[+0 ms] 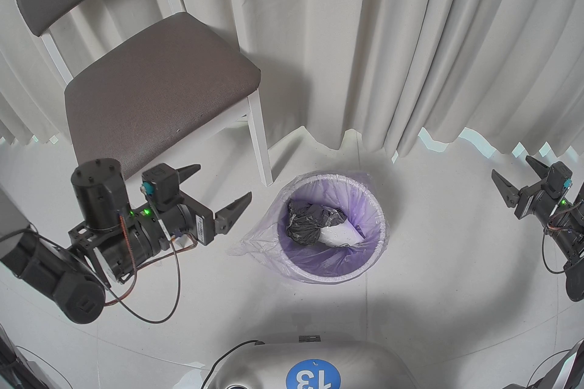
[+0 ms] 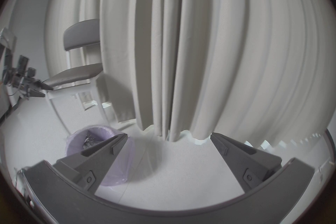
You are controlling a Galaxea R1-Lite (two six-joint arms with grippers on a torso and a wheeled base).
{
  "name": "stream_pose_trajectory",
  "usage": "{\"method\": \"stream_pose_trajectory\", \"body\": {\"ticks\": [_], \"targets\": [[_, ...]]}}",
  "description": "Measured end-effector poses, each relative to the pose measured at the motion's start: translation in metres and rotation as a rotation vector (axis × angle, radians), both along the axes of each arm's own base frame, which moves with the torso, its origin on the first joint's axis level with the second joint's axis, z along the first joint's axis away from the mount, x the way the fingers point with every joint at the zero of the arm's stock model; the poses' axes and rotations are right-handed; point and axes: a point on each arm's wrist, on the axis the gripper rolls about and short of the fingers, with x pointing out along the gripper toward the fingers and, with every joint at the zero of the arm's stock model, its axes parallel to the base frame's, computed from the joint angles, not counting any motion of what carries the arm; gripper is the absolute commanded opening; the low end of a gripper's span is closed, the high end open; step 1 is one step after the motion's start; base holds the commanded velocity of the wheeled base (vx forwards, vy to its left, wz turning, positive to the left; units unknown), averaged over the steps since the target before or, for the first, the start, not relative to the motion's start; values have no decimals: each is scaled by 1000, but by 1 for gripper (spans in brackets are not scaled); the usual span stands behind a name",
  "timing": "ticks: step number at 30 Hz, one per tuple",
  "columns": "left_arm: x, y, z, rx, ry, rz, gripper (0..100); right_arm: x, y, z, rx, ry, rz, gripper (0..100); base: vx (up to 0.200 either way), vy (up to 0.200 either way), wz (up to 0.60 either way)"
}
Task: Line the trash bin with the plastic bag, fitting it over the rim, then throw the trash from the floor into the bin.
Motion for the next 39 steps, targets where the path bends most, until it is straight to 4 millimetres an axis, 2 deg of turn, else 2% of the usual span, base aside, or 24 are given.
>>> {"method": "stream_pose_trajectory", "body": {"ticks": [10, 16, 24, 28, 33, 39], "targets": [[-43, 24, 68, -203, -200, 145, 100, -25, 15, 23, 119, -102, -98, 100, 0, 0, 0], [-83, 49, 102, -264, -305, 184, 100, -42, 18, 45, 142, -211, -93, 100, 0, 0, 0], [-137, 78, 106, -197, -177, 239, 100, -65, 21, 72, 148, -245, -70, 100, 0, 0, 0], [-165, 89, 116, -208, -196, 263, 100, -79, 22, 92, 145, -233, -41, 100, 0, 0, 0], [-204, 104, 128, -241, -267, 300, 100, -112, 23, 122, 144, -285, -13, 100, 0, 0, 0], [-248, 118, 118, -213, -255, 329, 100, -165, 22, 134, 143, -319, 2, 100, 0, 0, 0]]}}
